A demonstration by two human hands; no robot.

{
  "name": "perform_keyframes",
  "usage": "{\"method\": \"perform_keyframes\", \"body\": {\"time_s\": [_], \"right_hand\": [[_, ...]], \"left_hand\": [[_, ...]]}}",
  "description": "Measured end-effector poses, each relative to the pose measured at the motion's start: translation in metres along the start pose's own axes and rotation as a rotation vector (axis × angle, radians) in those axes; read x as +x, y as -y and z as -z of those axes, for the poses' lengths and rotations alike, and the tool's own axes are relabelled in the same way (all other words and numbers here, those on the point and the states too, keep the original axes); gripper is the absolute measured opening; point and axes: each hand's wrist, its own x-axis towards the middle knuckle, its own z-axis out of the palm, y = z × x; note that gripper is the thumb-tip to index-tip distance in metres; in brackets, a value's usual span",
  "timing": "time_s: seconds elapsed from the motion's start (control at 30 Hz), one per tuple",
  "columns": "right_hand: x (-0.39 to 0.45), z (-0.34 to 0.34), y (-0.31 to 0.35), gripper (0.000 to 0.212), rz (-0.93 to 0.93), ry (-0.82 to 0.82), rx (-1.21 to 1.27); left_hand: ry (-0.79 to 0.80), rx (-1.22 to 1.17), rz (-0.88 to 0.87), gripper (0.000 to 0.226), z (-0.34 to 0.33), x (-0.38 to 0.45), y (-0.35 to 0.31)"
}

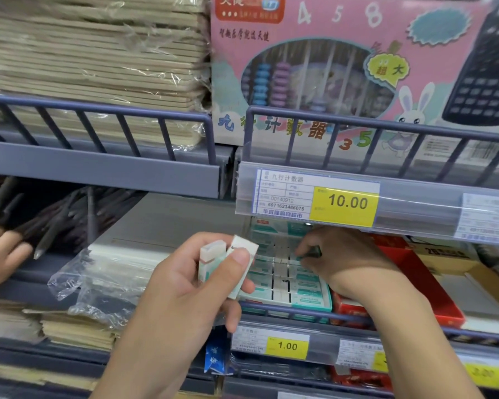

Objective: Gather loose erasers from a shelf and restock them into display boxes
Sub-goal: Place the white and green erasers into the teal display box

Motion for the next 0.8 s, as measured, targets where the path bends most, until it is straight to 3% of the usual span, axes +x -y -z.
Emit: {"method": "perform_keyframes", "body": {"time_s": [0.13,0.23,0.37,0.6,0.8], "right_hand": [[-0.017,0.002,0.003,0.024,0.042,-0.118,0.070],[-0.044,-0.002,0.011,0.027,0.215,-0.256,0.588],[-0.068,-0.005,0.026,0.043,0.535,-0.032,0.978],[-0.072,-0.010,0.032,0.026,0.577,-0.243,0.905],[-0.077,-0.002,0.018,0.017,0.346,-0.381,0.850]], "left_hand": [[0.031,0.034,0.002,0.041,0.001,-0.001,-0.001],[0.047,0.046,0.016,0.041,0.001,-0.001,-0.002],[0.044,0.024,0.030,0.040,-0.001,-0.003,-0.002],[-0.024,-0.023,0.073,0.031,-0.007,-0.004,-0.003],[-0.116,-0.154,0.045,0.023,-0.003,-0.003,-0.001]]}}
